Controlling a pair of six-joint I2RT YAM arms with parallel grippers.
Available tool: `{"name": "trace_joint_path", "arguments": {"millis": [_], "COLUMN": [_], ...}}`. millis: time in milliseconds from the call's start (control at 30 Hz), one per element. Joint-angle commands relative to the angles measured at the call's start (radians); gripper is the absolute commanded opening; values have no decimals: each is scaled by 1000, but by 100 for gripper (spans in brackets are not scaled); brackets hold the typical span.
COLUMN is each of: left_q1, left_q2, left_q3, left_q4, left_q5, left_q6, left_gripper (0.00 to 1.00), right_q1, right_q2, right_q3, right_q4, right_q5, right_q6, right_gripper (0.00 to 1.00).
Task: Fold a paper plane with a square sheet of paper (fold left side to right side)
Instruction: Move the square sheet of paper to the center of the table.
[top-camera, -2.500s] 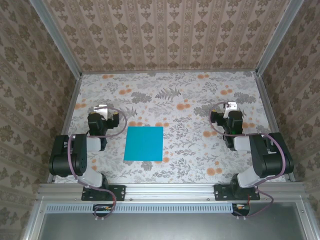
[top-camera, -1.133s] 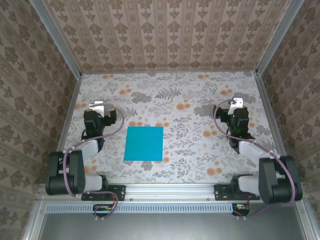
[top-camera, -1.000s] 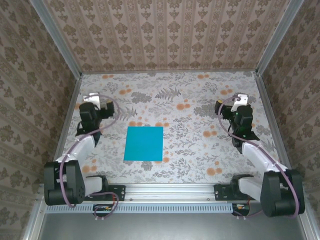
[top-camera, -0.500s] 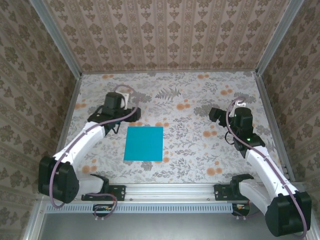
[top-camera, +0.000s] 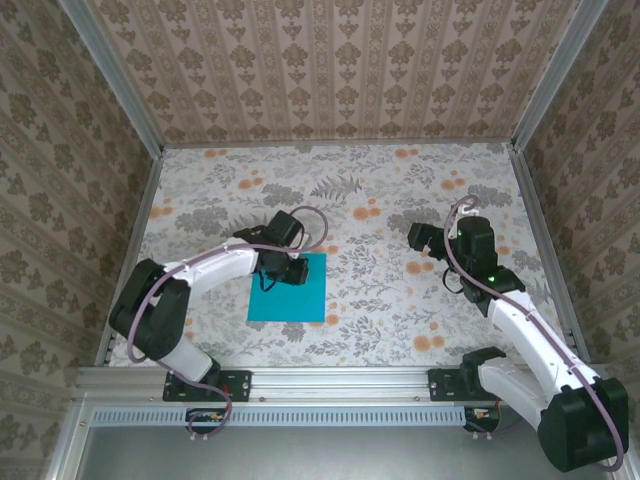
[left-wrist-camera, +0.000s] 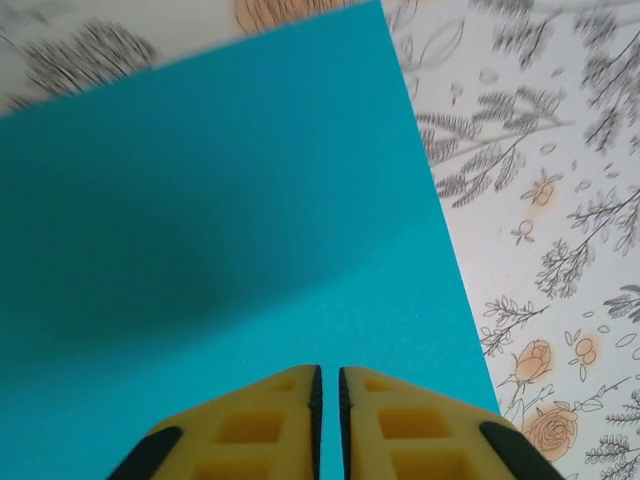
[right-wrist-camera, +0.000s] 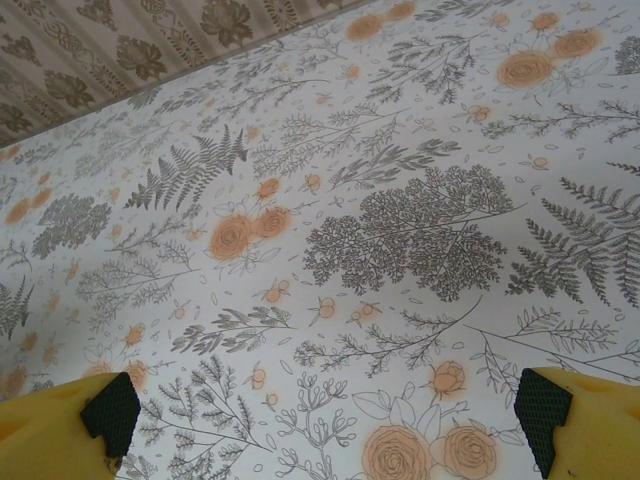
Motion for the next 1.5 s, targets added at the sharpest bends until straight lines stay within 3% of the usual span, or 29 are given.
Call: {"name": "trace_joint_path", "arguments": {"millis": [0,300,633,1200,1467], "left_q1": [-11,-22,-34,-35,-33], "left_q2": [38,148,245,531,588], "left_q3": [3,59,142,540,636], "left_q4": [-9,-12,18,-49,-64], "left_q5": [30,34,78,112,130], "left_q6": [-22,-15,-23,50,54], "left_gripper": [9,0,0,0,0], "right_q1": [15,32,44,63,77], "right_q2": [13,43,67,77,108], "right_q3": [42,47,51,45,64], "right_q4": [-18,-15,-10,-14,-21], "right_q5": [32,50,57,67,68], "right_q6": [8,-8,-18,-10,-1], "right_gripper": [100,100,100,100,100]}}
